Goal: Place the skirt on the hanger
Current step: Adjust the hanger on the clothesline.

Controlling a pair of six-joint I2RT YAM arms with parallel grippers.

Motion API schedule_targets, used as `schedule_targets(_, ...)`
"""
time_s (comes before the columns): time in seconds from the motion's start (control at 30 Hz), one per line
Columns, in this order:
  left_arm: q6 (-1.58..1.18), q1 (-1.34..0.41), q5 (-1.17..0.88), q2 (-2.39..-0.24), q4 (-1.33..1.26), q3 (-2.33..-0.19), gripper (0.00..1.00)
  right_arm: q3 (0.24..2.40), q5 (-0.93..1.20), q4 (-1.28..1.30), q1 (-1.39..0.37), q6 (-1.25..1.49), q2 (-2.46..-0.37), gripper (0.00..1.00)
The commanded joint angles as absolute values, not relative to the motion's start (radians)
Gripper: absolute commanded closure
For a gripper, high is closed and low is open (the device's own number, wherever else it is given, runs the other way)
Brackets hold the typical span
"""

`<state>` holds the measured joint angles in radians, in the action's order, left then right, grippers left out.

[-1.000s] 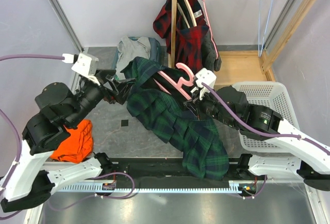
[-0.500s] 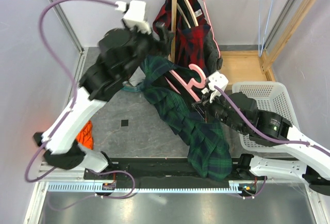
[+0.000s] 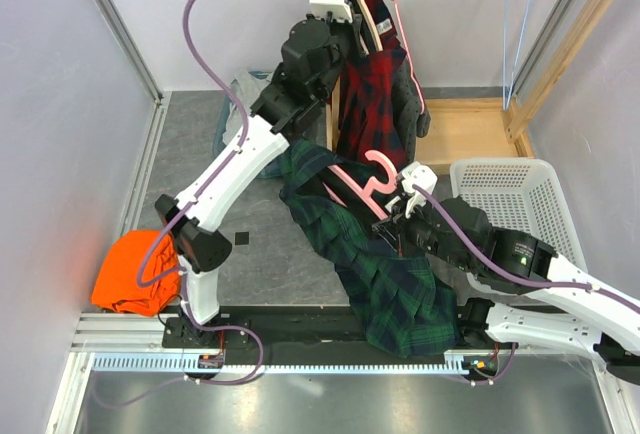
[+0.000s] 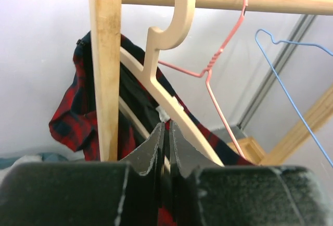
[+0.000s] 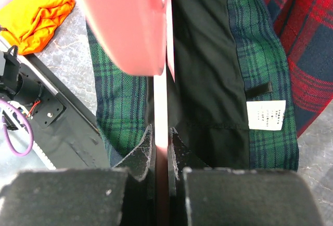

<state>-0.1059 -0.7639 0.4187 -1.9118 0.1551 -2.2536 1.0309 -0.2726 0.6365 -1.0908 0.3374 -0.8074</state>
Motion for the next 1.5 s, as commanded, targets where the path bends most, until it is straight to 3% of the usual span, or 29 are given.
schedule_targets(0.0, -0.017, -0.758, 0.456, -1.971, -0.058, -2.316, 0.90, 1.040, -0.262, 0.537, -1.092, 0.353, -0.781, 1.00)
schedule_targets(0.4, 0.141, -0.744, 0.476, -2.187, -0.245, -2.464, 0.93, 1.014, -0.238, 0.511, -1.092, 0.380, -0.762, 1.00)
schedule_targets(0.57, 0.072, -0.744, 0.269, -2.210, -0.233, -2.447, 0.98, 0.988, -0.241, 0.508, -1.092, 0.394, -0.756, 1.00)
schedule_targets(1.0, -0.112, -0.713, -0.167, -2.335, -0.360, -2.505, 0.98, 0.937, -0.265, 0.512, -1.091, 0.416, -0.701, 1.00)
schedule_targets(1.47, -0.265, -0.713, -0.351, -2.382, -0.439, -2.560, 0.98, 0.920, -0.276, 0.514, -1.092, 0.457, -0.710, 1.00)
